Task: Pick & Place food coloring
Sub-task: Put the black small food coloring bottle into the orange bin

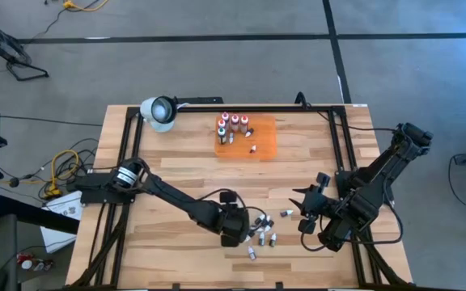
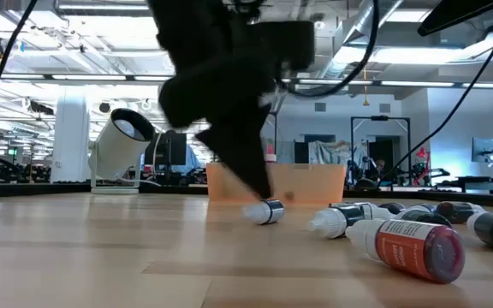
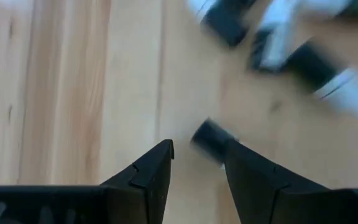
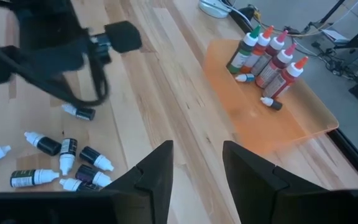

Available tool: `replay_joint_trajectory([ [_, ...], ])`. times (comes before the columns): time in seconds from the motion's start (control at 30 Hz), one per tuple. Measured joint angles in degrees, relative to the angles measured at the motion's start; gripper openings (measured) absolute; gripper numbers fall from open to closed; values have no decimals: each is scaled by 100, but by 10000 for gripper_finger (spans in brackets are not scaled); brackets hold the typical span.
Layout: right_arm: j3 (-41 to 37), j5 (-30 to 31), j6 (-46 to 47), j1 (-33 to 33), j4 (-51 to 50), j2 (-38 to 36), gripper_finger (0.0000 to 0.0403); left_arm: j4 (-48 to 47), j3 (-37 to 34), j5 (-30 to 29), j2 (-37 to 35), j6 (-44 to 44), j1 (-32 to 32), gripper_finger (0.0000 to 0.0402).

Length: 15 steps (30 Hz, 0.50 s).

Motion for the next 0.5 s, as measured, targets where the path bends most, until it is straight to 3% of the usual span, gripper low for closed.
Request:
replay_joint_trajectory([
  [0.5, 0, -10, 0, 0, 0, 0, 134, 0, 13, 309, 227, -12, 56, 142],
])
